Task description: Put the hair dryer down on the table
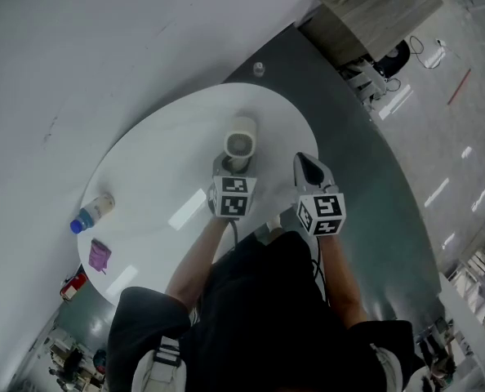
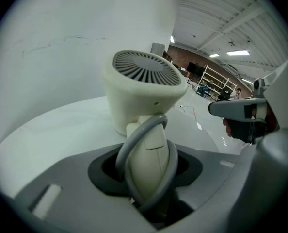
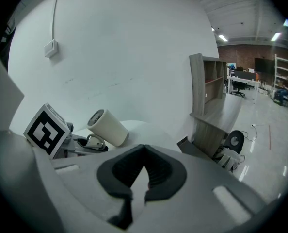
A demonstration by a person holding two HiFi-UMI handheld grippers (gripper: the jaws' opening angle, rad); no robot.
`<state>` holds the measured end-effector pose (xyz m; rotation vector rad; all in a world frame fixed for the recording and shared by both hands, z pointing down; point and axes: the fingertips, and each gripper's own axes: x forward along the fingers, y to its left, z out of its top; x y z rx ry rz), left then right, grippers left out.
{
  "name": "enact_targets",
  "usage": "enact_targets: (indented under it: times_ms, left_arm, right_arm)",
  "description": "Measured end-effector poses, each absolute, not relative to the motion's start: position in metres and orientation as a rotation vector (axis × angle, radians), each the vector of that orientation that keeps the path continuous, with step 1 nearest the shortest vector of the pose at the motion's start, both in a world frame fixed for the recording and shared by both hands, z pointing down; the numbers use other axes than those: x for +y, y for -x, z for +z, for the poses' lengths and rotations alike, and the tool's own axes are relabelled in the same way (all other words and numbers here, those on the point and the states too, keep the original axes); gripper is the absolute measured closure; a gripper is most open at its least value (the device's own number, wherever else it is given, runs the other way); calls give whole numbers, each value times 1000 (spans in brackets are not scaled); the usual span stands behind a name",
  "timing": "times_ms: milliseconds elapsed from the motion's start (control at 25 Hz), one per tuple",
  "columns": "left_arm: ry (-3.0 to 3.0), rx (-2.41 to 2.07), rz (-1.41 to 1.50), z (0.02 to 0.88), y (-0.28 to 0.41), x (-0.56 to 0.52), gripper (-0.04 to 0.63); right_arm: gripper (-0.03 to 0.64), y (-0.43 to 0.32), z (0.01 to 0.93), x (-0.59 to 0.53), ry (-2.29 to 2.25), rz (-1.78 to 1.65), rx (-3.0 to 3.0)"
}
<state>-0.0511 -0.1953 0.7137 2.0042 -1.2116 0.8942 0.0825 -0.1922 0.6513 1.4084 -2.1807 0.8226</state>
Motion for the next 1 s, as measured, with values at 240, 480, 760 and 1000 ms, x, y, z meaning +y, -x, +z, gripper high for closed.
enact_targets:
  times_ms: [240,480,760,1000]
  left_arm:
    - [-1981,-1214,907,717,50,-197,402]
    - [-1976,-1221,927,717,49,-198,399]
    - [-1998,-1167,914,719,46,-195,337]
    - [-1992,-1180,912,718,49,-194,259]
  right_arm:
    - [614,-85,654,-192,-1410,833,-2170]
    - [614,-86,652,-194,-1412,831,-2175]
    - [614,-81,651,-190,-1396,842,-2184]
    - [614,-78,647,-186,-1390,837,-2191]
